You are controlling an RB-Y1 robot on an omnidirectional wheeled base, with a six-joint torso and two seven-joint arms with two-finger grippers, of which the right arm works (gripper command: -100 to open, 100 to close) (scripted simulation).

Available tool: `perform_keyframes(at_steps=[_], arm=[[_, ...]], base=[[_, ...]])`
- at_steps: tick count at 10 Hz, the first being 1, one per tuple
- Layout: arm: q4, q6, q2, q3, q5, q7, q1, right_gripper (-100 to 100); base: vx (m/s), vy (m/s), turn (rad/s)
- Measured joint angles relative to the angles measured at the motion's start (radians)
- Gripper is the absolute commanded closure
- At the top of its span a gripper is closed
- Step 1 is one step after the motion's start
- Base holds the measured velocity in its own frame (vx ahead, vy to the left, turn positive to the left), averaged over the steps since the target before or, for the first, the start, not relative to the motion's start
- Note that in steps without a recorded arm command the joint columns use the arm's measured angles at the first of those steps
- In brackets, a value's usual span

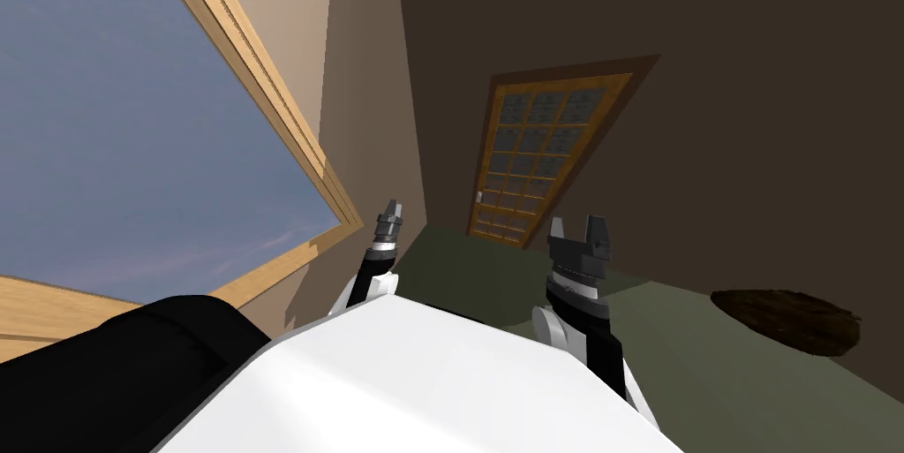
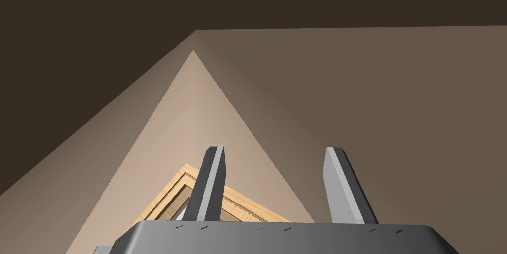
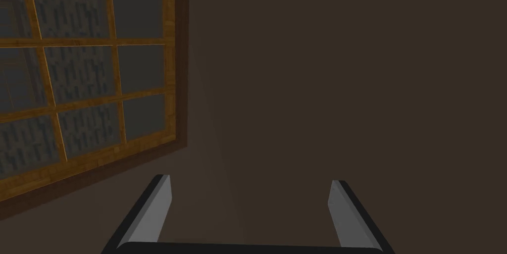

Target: Pull the door open

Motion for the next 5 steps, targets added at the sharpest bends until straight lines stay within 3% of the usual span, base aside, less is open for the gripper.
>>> perform_keyframes(at_steps=[5], arm=[[0.104,-0.009,-0.014,-0.029,-0.038,-0.087,-0.040,-100]], base=[[0.089,-0.006,0.104]])
